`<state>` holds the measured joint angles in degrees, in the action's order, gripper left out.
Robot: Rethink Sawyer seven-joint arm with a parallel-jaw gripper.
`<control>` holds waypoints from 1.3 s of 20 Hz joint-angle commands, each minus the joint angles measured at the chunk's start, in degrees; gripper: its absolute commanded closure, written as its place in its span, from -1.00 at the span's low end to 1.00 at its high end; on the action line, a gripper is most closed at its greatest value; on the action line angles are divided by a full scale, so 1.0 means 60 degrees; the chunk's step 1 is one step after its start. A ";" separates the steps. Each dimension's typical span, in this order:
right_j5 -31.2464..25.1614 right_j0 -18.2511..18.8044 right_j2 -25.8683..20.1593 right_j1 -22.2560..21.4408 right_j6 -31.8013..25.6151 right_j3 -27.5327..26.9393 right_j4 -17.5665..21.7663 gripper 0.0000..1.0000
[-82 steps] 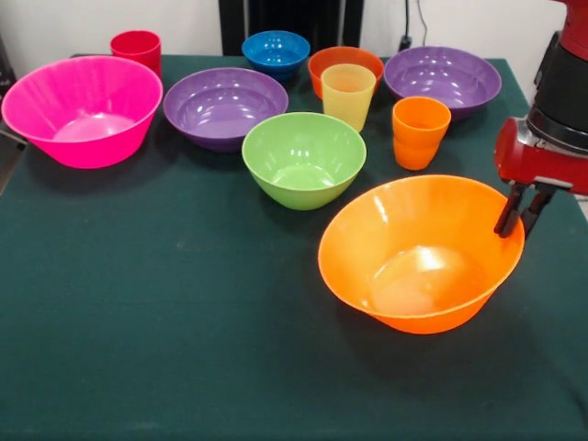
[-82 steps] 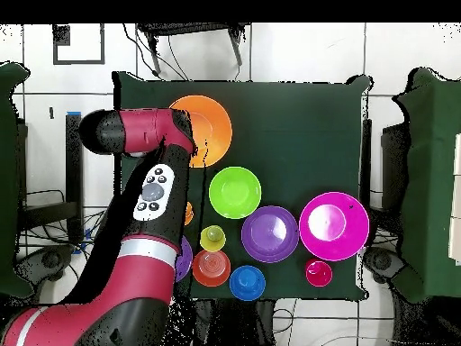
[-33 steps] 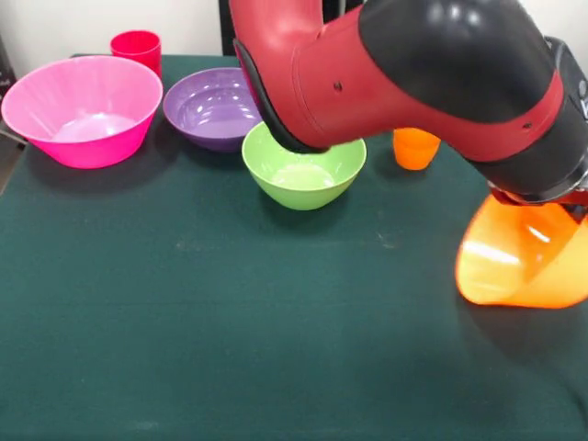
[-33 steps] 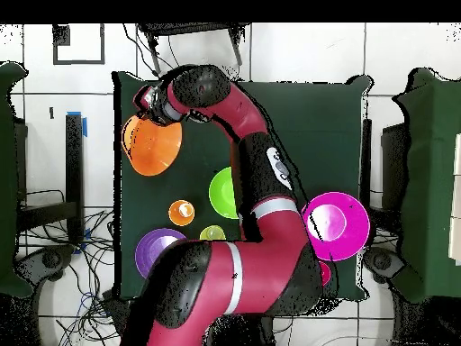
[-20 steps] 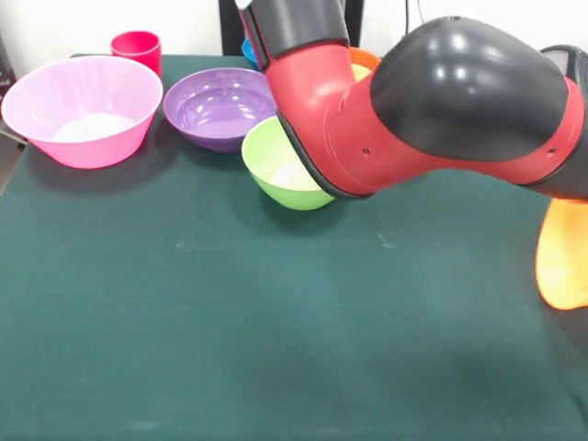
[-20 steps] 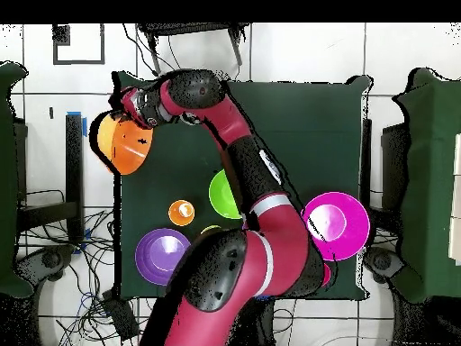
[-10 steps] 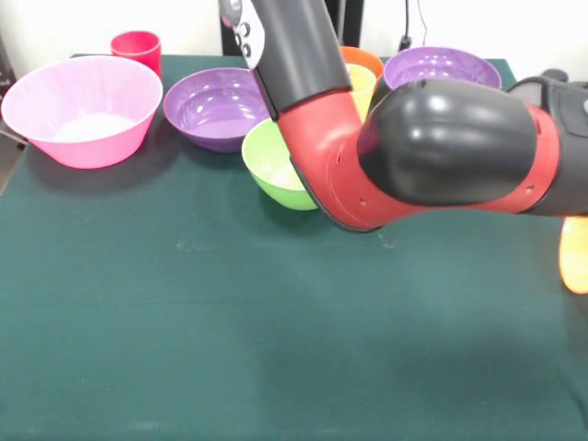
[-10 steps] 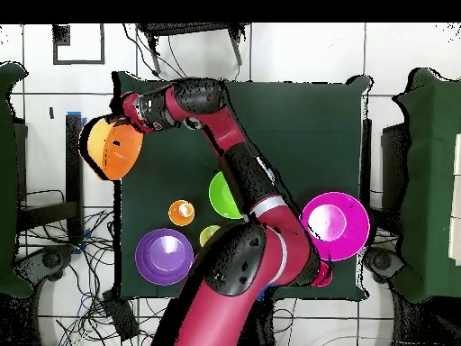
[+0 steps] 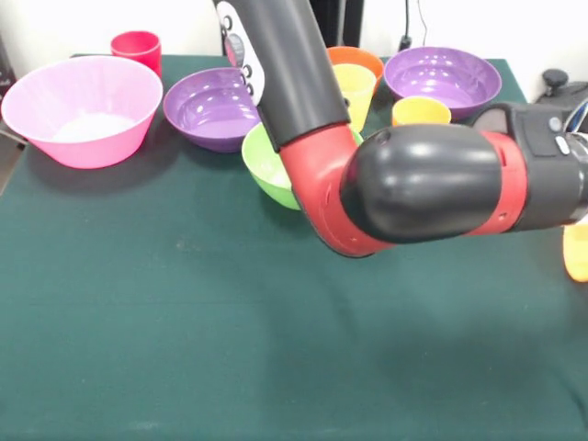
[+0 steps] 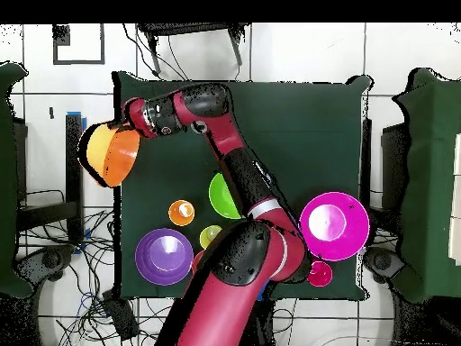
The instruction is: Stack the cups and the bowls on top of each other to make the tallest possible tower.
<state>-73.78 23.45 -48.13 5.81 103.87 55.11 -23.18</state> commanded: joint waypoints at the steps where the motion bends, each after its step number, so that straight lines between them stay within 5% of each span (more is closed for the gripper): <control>1: -0.1259 -0.0028 0.0621 0.0581 -0.0956 -0.0842 0.0763 1.00; 7: -0.3259 -0.0702 0.1982 0.0843 0.2210 -0.2539 0.1082 1.00; 13: -0.6398 -0.1296 0.2490 0.1702 0.5005 -0.4746 0.1556 1.00; 18: -0.8349 -0.1299 0.2264 0.2163 0.5768 -0.5575 0.2494 1.00; 26: -0.9923 -0.0981 0.1191 0.2284 0.6304 -0.6184 0.4667 1.00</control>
<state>-128.49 16.54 -39.86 15.80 128.73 24.21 -7.27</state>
